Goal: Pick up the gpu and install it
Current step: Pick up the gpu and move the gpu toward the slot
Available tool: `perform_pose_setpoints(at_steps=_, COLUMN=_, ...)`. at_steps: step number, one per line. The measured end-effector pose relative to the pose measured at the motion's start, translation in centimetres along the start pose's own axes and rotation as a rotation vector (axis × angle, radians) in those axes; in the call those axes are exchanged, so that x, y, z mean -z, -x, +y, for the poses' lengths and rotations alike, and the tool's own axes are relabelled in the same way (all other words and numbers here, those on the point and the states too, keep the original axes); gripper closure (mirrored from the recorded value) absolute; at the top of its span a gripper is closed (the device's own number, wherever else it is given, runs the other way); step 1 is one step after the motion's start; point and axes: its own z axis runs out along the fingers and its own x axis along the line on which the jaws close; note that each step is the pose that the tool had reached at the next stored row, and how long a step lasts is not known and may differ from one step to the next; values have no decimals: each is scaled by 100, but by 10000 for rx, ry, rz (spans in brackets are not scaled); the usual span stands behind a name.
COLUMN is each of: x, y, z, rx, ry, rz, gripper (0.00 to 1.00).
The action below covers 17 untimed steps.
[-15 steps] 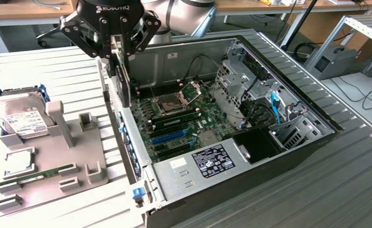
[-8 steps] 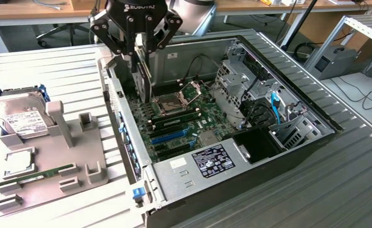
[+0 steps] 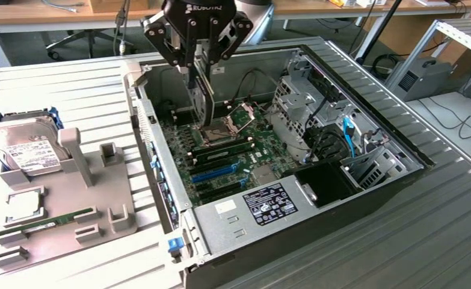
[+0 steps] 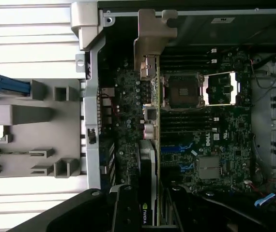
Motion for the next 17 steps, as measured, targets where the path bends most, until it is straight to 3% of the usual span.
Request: perform_pose_setpoints(at_steps=17, x=-12, y=459, z=16, rx=-1, ry=0, rz=1, gripper=73)
